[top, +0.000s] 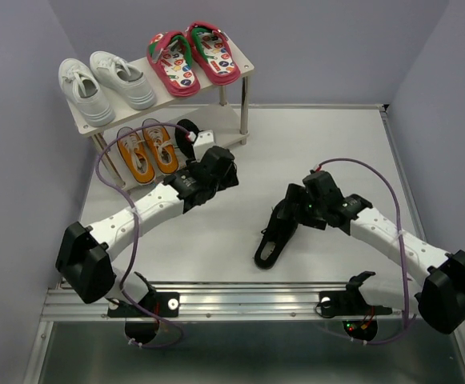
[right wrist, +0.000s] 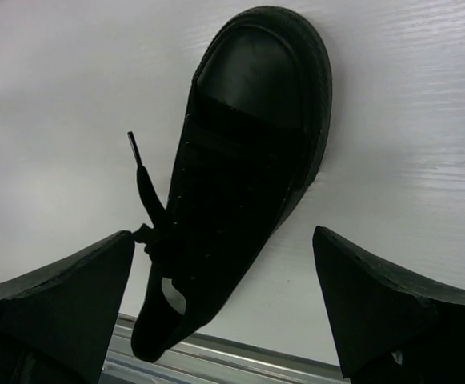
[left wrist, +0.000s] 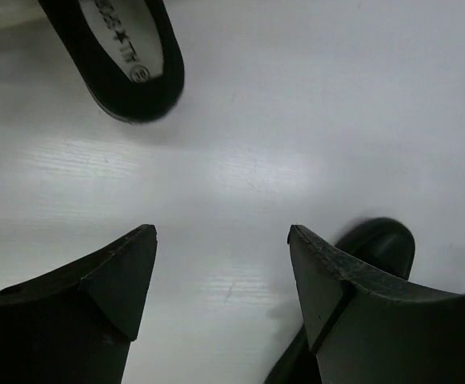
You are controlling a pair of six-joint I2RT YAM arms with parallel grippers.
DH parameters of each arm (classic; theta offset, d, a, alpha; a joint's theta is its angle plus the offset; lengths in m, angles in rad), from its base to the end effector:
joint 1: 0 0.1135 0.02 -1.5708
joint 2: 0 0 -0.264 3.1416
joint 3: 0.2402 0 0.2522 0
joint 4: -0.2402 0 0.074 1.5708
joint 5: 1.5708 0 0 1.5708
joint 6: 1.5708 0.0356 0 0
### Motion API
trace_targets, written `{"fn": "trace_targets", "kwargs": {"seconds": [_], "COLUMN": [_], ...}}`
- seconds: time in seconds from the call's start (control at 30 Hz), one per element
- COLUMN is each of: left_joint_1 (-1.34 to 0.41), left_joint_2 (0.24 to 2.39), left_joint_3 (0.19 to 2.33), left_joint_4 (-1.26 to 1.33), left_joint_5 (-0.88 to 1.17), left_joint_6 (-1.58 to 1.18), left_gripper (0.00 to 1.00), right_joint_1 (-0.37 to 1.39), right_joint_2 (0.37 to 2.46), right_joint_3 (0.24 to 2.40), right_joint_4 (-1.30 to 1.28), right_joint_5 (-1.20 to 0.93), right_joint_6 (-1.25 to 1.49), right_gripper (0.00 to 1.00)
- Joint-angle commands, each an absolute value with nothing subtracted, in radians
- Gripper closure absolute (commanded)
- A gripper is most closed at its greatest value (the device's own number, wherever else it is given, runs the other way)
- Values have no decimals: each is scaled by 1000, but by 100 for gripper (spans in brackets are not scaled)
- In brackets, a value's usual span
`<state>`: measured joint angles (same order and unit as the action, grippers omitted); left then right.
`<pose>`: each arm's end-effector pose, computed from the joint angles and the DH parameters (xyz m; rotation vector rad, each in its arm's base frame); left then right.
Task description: Place and organize the shoes onto the shoe shelf
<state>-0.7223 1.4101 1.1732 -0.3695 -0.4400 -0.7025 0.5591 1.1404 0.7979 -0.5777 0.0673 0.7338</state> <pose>0.2480 -0.1983 0.3144 -0.2271 2.1222 -0.3665 0.1938 0.1184 0.2405 0.2510 2.5345 0.4490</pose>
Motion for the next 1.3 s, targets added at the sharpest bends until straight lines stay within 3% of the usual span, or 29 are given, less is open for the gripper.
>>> {"fn": "trace_targets", "kwargs": {"seconds": [0.0,0.13,0.23,0.33,0.37,0.43,0.47,0.53,0.57,0.63,0.73,0.77,0.8,0.87,0.97,1.07,1.27], "left_joint_1": [-821,-902,-952,-986,-997,-1031,-1043,-1080,-1094,-1117,-1144,-1147,-1153,-1157,-1157,-1157,-1157], "left_joint_2": [1358,1324,1325,1339,1342,1353,1370,1409,1425,1459,1532,1551,1578,1600,1603,1601,1580], "left_joint_3": [1115,1043,1009,993,979,969,969,986,994,1009,1052,1060,1065,1069,1072,1074,1072], "left_joint_4": [-407,-359,-333,-310,-278,-229,-213,-195,-195,-189,-192,-195,-196,-201,-209,-216,-222], "left_joint_5": [-456,-413,-379,-318,-293,-215,-163,-100,-85,-51,-15,-15,-17,-34,-49,-69,-77], "left_joint_6": [-749,-733,-694,-664,-654,-621,-612,-574,-562,-535,-499,-494,-488,-483,-474,-462,-454], "left_gripper": [23,29,33,34,34,34,34,33,33,29,23,23,23,25,31,35,40], "right_joint_1": [578,578,578,578,578,578,578,578,578,578,578,578,578,578,578,578,578], "right_joint_2": [1180,1215,1244,1269,1272,1282,1287,1299,1301,1304,1305,1304,1299,1287,1266,1232,1190], "right_joint_3": [749,715,710,718,719,727,739,750,756,767,772,773,775,788,810,844,923], "right_joint_4": [-480,-427,-407,-400,-391,-382,-382,-382,-380,-380,-383,-383,-383,-400,-439,-478,-561], "right_joint_5": [9,-32,-34,-29,-28,-23,-21,-17,-15,-12,-9,-11,-11,-5,49,112,215], "right_joint_6": [784,793,787,782,781,779,776,769,765,761,759,761,762,764,761,752,732], "right_gripper": [3,11,23,38,49,60,73,84,85,84,72,63,40,24,12,7,4]}}
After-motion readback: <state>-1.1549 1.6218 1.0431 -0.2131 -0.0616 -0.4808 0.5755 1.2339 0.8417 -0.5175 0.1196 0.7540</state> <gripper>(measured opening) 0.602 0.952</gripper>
